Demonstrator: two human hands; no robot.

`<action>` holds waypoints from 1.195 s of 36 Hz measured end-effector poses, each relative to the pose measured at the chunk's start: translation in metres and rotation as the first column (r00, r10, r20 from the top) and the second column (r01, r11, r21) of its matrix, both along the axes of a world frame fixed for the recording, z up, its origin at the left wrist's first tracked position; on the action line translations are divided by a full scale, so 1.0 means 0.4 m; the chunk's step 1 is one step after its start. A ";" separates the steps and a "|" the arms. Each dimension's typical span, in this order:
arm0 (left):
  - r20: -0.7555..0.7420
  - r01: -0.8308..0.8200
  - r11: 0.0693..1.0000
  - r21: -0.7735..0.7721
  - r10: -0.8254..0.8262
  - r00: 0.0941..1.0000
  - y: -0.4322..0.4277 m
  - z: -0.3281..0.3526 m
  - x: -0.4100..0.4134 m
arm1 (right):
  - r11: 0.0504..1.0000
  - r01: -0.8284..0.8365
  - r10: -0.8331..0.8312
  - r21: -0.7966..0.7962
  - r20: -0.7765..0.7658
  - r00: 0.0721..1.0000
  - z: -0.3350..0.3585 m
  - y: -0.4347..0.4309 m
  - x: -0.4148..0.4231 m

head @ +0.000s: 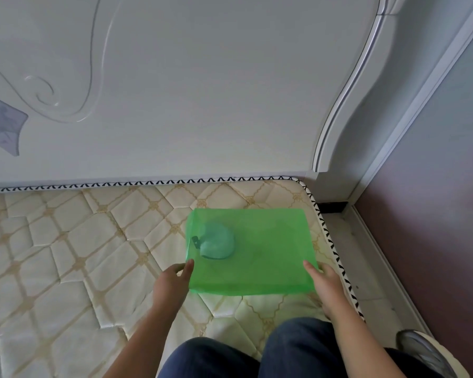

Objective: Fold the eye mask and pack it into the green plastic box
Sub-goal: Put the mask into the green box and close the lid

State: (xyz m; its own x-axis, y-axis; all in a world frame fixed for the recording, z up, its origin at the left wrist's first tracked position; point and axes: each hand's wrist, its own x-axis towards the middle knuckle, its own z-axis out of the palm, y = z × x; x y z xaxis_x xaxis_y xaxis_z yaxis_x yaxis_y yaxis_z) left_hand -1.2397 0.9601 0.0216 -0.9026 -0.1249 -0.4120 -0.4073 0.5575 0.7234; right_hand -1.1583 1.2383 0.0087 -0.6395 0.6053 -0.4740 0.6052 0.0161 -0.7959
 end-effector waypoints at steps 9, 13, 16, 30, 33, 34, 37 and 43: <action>0.078 -0.036 0.986 0.160 0.024 0.997 -0.002 0.010 0.020 | 0.987 -0.074 0.060 0.141 0.104 0.993 0.011 -0.017 0.021; 0.113 -0.147 0.958 0.247 0.122 0.986 0.003 0.005 0.028 | 0.995 -0.055 0.047 0.089 0.092 0.995 0.012 -0.020 0.028; 0.151 -0.216 0.928 0.303 0.177 0.973 0.007 0.003 0.030 | 0.999 -0.008 0.004 0.050 0.063 0.998 0.013 -0.017 0.032; 0.254 -0.342 0.842 0.417 0.253 0.933 0.014 -0.004 0.037 | 0.997 0.068 -0.068 0.025 0.017 0.998 0.016 -0.013 0.038; 0.306 -0.380 0.798 0.469 0.257 0.917 0.014 -0.009 0.040 | 0.997 0.076 -0.076 -0.012 0.007 0.997 0.014 -0.009 0.038; 0.320 -0.390 0.784 0.484 0.256 0.912 0.014 -0.012 0.041 | 0.997 0.075 -0.075 -0.021 0.002 0.997 0.012 -0.007 0.039; 0.372 -0.428 0.735 0.526 0.254 0.893 0.010 -0.019 0.043 | 0.996 0.077 -0.078 -0.055 -0.021 0.997 0.003 0.000 0.042; 0.364 -0.385 0.754 0.531 0.208 0.908 0.013 -0.028 0.050 | 0.981 0.130 -0.139 -0.146 -0.053 0.989 -0.012 0.008 0.045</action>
